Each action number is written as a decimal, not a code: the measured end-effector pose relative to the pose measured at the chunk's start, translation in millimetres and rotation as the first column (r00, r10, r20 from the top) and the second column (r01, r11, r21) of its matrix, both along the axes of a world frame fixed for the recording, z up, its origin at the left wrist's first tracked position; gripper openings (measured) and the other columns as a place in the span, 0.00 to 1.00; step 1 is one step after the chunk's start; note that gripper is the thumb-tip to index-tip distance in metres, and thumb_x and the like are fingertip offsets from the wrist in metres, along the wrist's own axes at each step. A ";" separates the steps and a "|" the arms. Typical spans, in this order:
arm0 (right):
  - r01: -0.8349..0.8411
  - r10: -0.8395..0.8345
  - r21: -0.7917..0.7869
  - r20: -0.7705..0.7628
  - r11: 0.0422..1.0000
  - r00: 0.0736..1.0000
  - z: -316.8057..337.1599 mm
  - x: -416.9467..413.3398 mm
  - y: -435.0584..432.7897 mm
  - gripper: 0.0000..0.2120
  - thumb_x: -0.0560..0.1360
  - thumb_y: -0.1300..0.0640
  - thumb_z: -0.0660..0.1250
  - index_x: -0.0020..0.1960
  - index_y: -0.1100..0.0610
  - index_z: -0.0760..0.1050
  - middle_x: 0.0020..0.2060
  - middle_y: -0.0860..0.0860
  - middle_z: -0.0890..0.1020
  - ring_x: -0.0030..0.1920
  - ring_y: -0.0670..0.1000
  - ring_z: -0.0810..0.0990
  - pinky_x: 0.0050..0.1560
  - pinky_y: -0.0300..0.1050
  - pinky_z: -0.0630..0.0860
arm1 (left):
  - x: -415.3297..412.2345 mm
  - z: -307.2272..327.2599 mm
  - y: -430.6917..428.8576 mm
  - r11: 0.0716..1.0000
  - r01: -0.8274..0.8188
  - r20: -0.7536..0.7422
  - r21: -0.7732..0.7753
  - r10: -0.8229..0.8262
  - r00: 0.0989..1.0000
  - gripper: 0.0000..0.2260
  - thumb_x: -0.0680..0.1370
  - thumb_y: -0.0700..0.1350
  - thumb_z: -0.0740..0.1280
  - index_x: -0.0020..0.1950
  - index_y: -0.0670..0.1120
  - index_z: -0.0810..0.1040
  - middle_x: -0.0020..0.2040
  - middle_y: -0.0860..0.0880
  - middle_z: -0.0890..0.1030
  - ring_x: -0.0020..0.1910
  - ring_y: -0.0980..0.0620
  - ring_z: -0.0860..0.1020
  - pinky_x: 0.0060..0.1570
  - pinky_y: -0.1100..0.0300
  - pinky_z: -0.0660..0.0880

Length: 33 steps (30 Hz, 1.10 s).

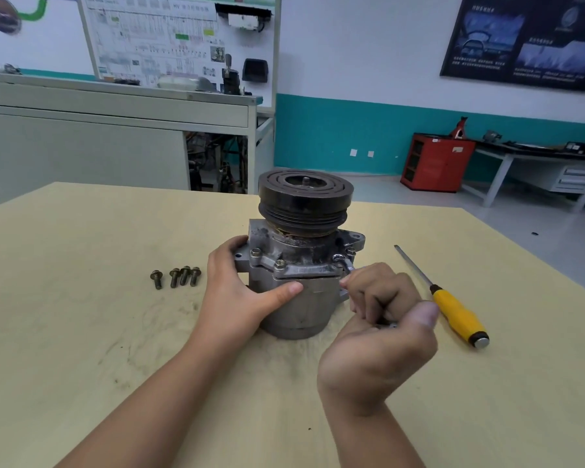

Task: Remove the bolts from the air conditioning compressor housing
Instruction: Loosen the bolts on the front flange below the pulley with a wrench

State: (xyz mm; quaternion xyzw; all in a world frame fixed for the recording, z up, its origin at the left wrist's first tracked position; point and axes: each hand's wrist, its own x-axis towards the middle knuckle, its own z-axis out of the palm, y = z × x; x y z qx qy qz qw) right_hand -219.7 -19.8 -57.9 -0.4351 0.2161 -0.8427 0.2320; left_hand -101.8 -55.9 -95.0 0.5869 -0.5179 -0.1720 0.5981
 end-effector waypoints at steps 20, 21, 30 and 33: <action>-0.448 0.423 0.008 0.317 0.894 0.849 16.9 -50.9 -25.8 0.18 0.73 0.54 0.43 0.25 0.52 0.53 0.18 0.45 0.57 0.23 0.47 0.55 0.28 0.37 0.62 | 1.3 1.3 1.1 0.995 0.094 -0.080 -0.027 -0.095 0.992 0.42 0.52 0.60 0.76 0.64 0.56 0.65 0.63 0.52 0.72 0.59 0.60 0.73 0.51 0.65 0.72; -0.467 0.435 0.014 0.338 0.884 0.835 18.1 -54.1 -29.5 0.19 0.74 0.54 0.44 0.24 0.51 0.54 0.18 0.45 0.57 0.23 0.47 0.54 0.28 0.37 0.62 | 1.8 0.6 1.0 0.995 0.097 -0.080 -0.030 -0.099 0.992 0.42 0.53 0.59 0.76 0.64 0.55 0.65 0.63 0.51 0.72 0.59 0.59 0.74 0.50 0.66 0.72; -0.673 0.540 0.148 0.486 0.725 0.688 30.0 -80.2 -74.0 0.13 0.63 0.50 0.53 0.22 0.53 0.56 0.18 0.48 0.54 0.22 0.48 0.50 0.24 0.35 0.57 | 3.1 -2.9 -1.6 0.994 0.104 -0.079 -0.046 -0.107 0.991 0.43 0.54 0.60 0.79 0.63 0.56 0.65 0.63 0.51 0.72 0.58 0.63 0.73 0.43 0.79 0.69; -0.754 0.579 0.179 0.537 0.632 0.613 30.5 -82.3 -90.7 0.17 0.68 0.52 0.52 0.22 0.54 0.57 0.18 0.48 0.55 0.19 0.48 0.53 0.22 0.34 0.57 | 4.4 -3.0 -2.6 0.994 0.102 -0.066 -0.042 -0.104 0.992 0.40 0.54 0.58 0.81 0.60 0.59 0.65 0.62 0.53 0.73 0.56 0.66 0.74 0.43 0.79 0.69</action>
